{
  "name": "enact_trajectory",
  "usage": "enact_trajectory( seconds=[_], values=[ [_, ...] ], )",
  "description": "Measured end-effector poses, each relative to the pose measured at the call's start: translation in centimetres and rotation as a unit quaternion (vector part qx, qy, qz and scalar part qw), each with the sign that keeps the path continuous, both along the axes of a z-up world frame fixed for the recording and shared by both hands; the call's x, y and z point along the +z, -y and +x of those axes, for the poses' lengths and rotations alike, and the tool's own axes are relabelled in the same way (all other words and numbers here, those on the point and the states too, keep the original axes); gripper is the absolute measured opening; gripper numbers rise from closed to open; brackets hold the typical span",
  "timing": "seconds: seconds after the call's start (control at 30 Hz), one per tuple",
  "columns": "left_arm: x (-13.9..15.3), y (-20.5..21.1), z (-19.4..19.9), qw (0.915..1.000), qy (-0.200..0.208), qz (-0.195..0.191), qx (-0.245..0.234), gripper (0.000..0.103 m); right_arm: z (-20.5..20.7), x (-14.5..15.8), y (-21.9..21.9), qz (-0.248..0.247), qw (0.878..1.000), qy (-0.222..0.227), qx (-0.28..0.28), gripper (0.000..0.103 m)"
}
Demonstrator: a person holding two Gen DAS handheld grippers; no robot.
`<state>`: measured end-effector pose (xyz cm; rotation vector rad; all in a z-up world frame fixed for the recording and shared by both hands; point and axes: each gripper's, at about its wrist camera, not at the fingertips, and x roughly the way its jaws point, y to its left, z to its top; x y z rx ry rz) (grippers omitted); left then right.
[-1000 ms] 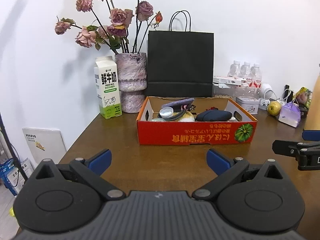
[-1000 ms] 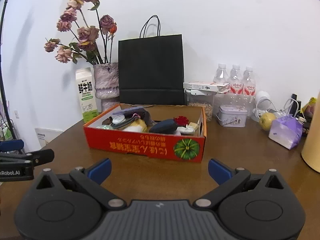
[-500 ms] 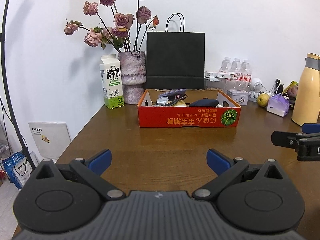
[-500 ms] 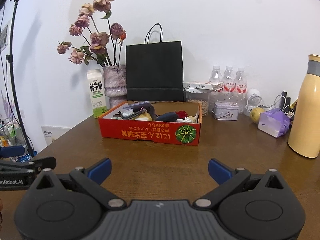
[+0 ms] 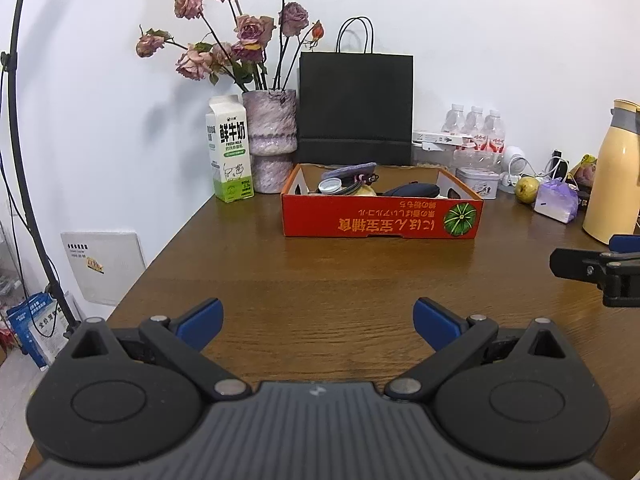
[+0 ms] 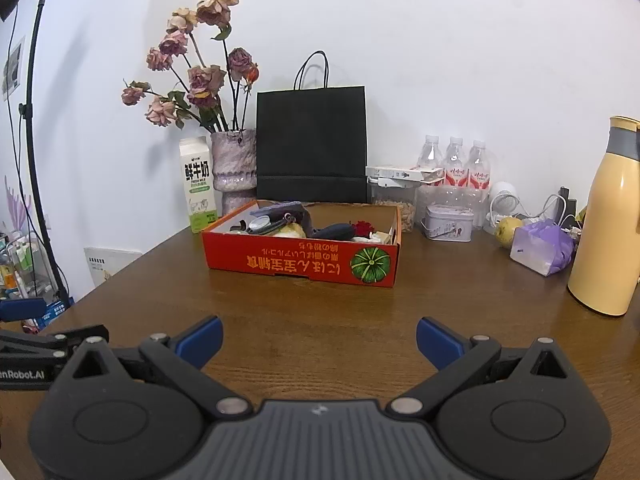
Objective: Organize objects
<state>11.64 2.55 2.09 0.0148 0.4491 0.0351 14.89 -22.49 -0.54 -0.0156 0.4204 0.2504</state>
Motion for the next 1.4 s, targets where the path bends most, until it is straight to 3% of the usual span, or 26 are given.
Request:
enact_trajectory(
  seconds=[1.4],
  values=[
    [0.40,0.60,-0.39,1.0000,0.005,-0.001,-0.008,0.103,0.09,-0.74,0.46,0.003,1.000,-0.009,-0.004,0.103]
  ],
)
